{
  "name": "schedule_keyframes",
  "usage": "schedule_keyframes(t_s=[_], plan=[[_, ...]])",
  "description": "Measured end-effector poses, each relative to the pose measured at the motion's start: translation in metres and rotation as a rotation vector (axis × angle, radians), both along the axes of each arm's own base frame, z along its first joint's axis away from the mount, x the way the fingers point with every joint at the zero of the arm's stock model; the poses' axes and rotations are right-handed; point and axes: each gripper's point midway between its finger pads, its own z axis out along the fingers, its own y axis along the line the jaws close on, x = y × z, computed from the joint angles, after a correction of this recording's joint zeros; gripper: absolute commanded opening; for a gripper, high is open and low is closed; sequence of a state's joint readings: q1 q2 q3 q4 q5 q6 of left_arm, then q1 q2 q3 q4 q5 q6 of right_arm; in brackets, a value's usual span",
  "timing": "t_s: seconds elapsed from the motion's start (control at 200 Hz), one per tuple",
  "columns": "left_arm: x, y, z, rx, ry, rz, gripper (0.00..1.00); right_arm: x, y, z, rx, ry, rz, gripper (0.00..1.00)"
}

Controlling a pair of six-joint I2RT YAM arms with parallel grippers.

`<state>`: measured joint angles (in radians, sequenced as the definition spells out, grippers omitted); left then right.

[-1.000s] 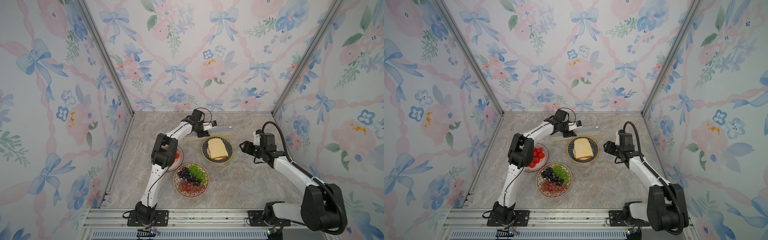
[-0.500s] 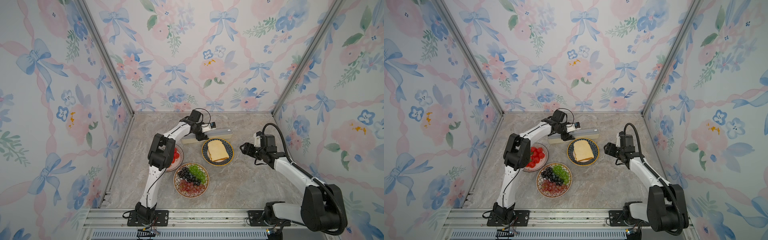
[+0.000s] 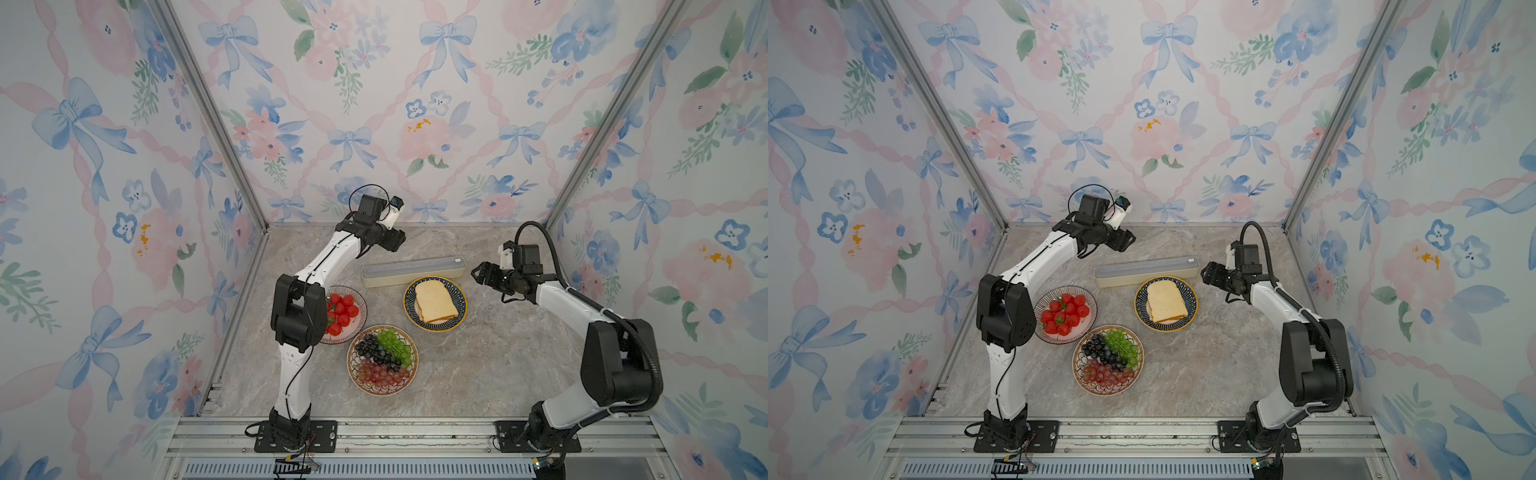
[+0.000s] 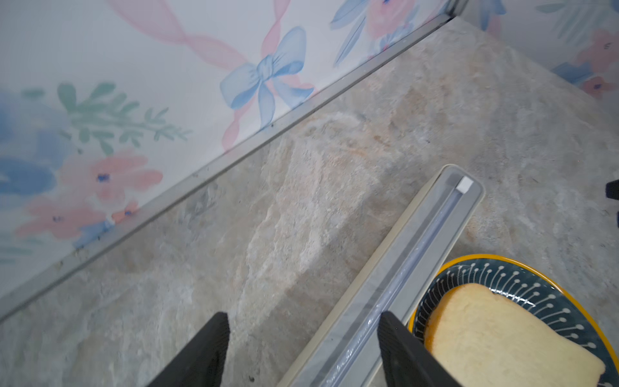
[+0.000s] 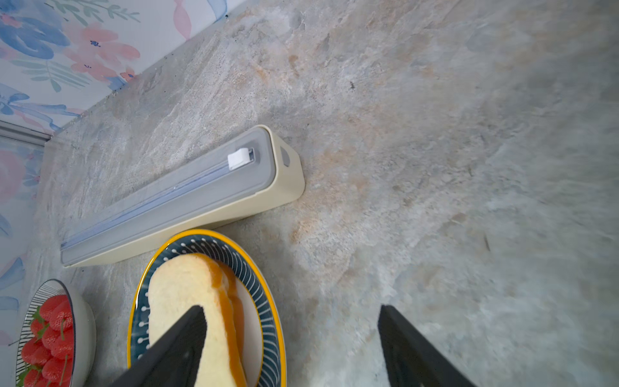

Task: Wrap the plate with plastic wrap
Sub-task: Move the plastic wrap cutting box to the center of the board, then move the plate to the center of the board.

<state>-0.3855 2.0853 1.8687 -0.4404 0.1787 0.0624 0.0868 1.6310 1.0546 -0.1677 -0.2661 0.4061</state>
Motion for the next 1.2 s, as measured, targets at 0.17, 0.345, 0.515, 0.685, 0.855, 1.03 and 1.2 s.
schedule_keyframes(t_s=[0.17,0.345,0.515,0.685,0.855,1.03,1.2], plan=[[-0.019,0.024,-0.06,-0.018,0.194,0.198,0.73,0.029,0.01,-0.018,0.018,0.031,0.005,0.81],[-0.026,0.038,-0.079,-0.067,0.283,0.298,0.74,0.047,0.019,-0.03,0.038,0.053,-0.006,0.77],[-0.037,0.044,-0.081,-0.083,0.308,0.329,0.76,0.043,0.025,-0.03,0.037,0.05,-0.007,0.83],[-0.056,0.049,-0.055,-0.12,0.271,0.32,0.79,-0.012,0.024,-0.006,0.04,0.033,-0.012,0.98],[-0.071,0.052,-0.016,-0.188,0.181,0.3,0.81,-0.078,0.056,0.042,0.081,-0.043,0.087,0.97],[-0.084,0.056,0.0,-0.239,0.113,0.287,0.98,-0.148,0.124,0.023,0.131,0.074,0.277,0.97],[-0.09,0.063,0.004,-0.291,0.08,0.293,0.98,-0.214,0.189,-0.02,0.124,0.271,0.461,0.97]])
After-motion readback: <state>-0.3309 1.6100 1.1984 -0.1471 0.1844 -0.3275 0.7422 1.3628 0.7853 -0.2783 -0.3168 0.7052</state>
